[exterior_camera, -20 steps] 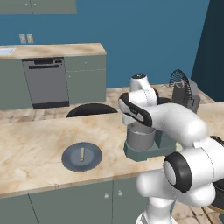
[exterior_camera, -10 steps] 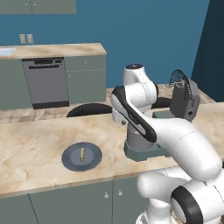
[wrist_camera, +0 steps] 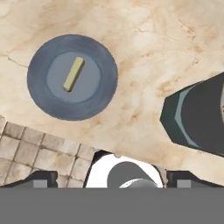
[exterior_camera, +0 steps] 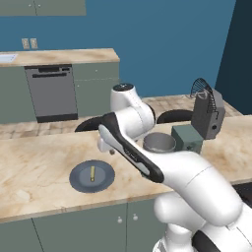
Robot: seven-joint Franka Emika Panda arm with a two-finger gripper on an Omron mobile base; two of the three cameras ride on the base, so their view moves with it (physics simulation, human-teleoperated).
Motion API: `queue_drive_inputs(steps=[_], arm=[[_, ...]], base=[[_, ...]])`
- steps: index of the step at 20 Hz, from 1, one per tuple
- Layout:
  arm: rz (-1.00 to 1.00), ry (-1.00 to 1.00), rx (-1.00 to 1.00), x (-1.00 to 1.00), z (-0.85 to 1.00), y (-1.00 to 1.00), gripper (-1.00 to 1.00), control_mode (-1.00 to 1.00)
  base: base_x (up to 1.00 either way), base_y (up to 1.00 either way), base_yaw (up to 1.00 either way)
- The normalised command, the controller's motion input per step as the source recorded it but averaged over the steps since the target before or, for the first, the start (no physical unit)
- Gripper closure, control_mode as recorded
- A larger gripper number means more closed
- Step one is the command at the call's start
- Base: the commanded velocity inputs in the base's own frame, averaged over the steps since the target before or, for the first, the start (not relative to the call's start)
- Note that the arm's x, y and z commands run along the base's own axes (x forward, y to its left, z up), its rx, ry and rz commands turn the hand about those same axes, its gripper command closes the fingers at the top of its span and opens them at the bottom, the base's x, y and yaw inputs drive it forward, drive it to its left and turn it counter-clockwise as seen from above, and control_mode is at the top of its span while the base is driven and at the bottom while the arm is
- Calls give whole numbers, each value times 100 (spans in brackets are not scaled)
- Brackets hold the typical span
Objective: Add butter and sugar cubes to the stand mixer bowl and then turn on the stand mixer to begin making frosting.
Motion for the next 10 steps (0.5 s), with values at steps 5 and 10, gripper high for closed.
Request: queue_drive_inputs(steps=[5, 10], arm=[[-5, 0, 3, 0, -54, 63, -100, -100], [-5, 0, 4, 2, -48, 46, -100, -100]], base=[[0, 0, 0], [0, 0, 0]])
